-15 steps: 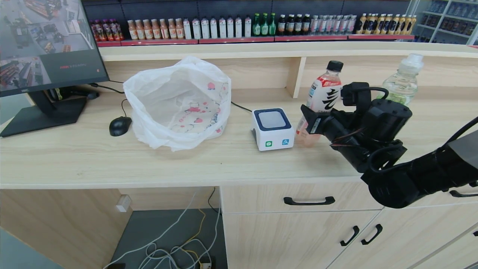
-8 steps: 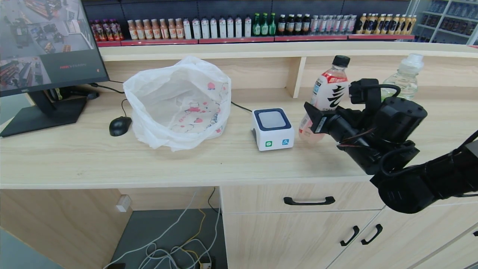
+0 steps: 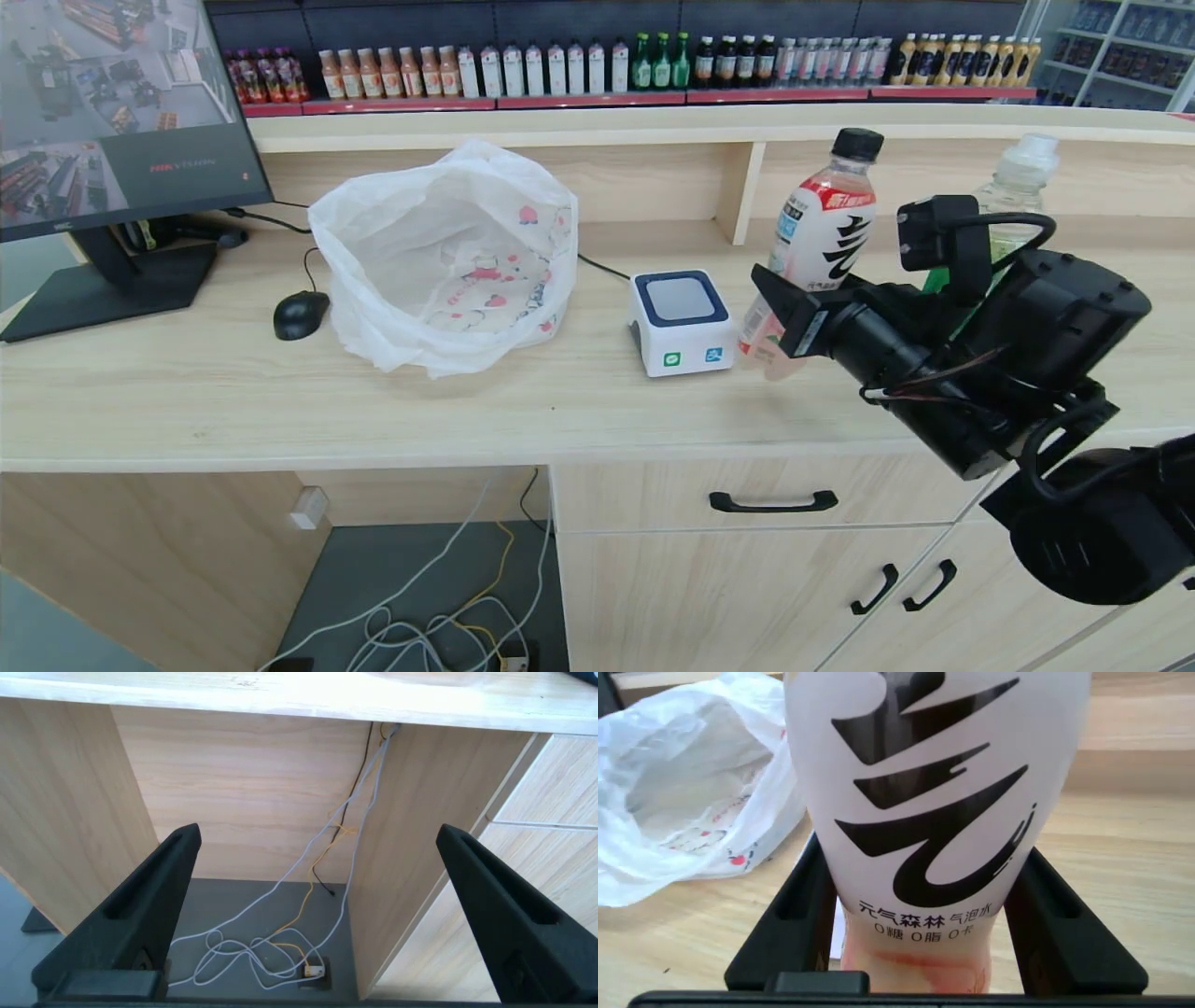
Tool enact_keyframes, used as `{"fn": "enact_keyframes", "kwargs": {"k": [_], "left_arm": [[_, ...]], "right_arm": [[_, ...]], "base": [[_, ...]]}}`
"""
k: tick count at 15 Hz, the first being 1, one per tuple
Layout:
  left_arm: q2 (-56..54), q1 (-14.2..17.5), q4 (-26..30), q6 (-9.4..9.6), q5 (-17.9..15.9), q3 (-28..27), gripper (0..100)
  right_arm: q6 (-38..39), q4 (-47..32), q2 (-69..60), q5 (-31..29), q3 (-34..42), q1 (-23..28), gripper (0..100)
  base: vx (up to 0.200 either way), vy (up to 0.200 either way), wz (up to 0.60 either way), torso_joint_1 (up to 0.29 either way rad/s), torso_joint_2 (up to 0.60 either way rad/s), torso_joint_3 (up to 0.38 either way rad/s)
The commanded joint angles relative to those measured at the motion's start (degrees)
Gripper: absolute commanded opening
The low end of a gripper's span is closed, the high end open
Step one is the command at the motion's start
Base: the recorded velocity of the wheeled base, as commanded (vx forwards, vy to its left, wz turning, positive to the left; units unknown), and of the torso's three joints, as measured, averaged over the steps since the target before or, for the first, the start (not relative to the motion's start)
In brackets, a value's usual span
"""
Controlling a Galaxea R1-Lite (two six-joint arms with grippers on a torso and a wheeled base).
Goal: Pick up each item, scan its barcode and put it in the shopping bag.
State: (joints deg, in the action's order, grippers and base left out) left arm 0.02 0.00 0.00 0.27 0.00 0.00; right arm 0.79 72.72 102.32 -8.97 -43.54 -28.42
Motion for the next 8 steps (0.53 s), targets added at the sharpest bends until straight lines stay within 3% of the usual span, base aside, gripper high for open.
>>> {"fn": "enact_keyframes", "kwargs": {"k": [1,4,8], "left_arm": [[0.0,0.0,0.0,0.0,0.0,0.0,100],[0.0,0.0,0.0,0.0,0.0,0.0,100],[0.0,0.0,0.0,0.0,0.0,0.0,100]], "right_arm": [[-0.4,-0.3,-5.5,-0.2,2.0,-4.3,0],[-1.3,-0.6,-8.8,-0.4,5.6,-9.4,0],[-1.3,-0.6,-15.5,-0.2,13.9,-10.9,0]], "base": [[0.0,0.0,0.0,0.0,0.0,0.0],[0.0,0.0,0.0,0.0,0.0,0.0],[0.0,0.0,0.0,0.0,0.0,0.0]]}}
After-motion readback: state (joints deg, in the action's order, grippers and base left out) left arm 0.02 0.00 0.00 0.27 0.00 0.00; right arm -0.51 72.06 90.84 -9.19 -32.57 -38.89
